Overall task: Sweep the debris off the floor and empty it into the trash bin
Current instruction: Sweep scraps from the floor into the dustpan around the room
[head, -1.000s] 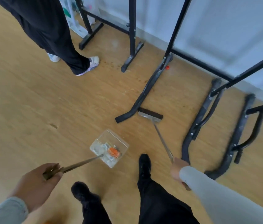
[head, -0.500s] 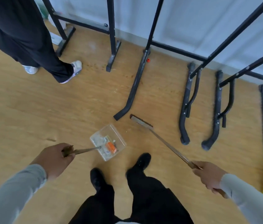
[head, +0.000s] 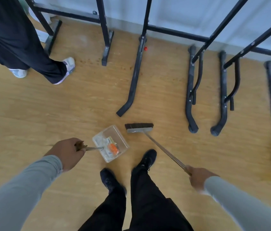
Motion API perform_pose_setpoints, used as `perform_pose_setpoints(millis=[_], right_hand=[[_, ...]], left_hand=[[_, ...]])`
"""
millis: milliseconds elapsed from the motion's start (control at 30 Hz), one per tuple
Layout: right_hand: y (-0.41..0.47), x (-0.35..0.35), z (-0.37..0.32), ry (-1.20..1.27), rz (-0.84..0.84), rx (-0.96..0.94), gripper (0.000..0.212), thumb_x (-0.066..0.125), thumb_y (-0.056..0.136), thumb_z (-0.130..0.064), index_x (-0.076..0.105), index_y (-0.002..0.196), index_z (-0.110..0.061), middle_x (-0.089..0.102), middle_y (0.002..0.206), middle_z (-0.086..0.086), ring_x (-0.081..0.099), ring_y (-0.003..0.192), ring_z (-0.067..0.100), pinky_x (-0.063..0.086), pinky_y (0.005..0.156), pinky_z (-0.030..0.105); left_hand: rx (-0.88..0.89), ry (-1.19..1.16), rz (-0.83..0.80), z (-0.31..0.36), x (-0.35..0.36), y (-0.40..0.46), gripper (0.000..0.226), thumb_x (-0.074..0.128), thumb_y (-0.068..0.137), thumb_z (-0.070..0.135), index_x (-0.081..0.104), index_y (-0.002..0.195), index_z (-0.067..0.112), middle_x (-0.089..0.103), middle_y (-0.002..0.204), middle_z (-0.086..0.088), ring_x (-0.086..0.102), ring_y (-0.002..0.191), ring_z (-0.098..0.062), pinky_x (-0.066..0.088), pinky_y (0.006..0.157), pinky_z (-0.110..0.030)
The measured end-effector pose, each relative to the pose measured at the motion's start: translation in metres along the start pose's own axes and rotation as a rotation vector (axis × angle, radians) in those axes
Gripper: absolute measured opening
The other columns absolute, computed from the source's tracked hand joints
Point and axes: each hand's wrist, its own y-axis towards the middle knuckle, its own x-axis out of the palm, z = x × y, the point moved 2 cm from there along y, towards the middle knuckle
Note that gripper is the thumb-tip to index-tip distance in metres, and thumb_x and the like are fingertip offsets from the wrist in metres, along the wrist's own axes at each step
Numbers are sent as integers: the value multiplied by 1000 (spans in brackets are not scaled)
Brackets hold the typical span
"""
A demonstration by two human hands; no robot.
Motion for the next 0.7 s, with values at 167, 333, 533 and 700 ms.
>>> perform_pose_setpoints(millis=[167, 333, 533, 700], right_hand=[[-39, -20, 52, 282, 43, -26, 41, 37, 103, -34, 41, 140, -51, 62, 86, -7, 56, 55, 11, 44, 46, 25], [-40, -22, 46, 619, 71, 71, 30, 43, 103, -27, 55, 127, -40, 46, 60, 6, 41, 43, 19, 35, 42, 24], [22, 4, -70, 401, 10, 67, 48, 41, 95, -8, 42, 141, -21, 62, 85, 8, 56, 58, 21, 48, 44, 26], [-22, 32, -99, 322, -178, -61, 48, 42, 94, -10, 40, 138, -27, 58, 97, 1, 58, 71, 16, 48, 55, 23]], left_hand=[[49, 48, -27, 5, 4, 16, 14, 59, 94, 34, 63, 104, 26, 65, 84, 5, 62, 73, -15, 50, 66, -30], [73, 49, -39, 9, 17, 34, 14, 58, 93, 32, 63, 103, 24, 66, 83, 3, 63, 74, -18, 54, 70, -32], [62, 55, -18, 4, 23, 39, 15, 56, 94, 33, 63, 103, 23, 67, 84, 3, 64, 74, -18, 56, 72, -34], [83, 37, -1, 11, 34, 38, 16, 53, 94, 33, 61, 104, 24, 63, 80, 6, 60, 69, -16, 45, 59, -28]])
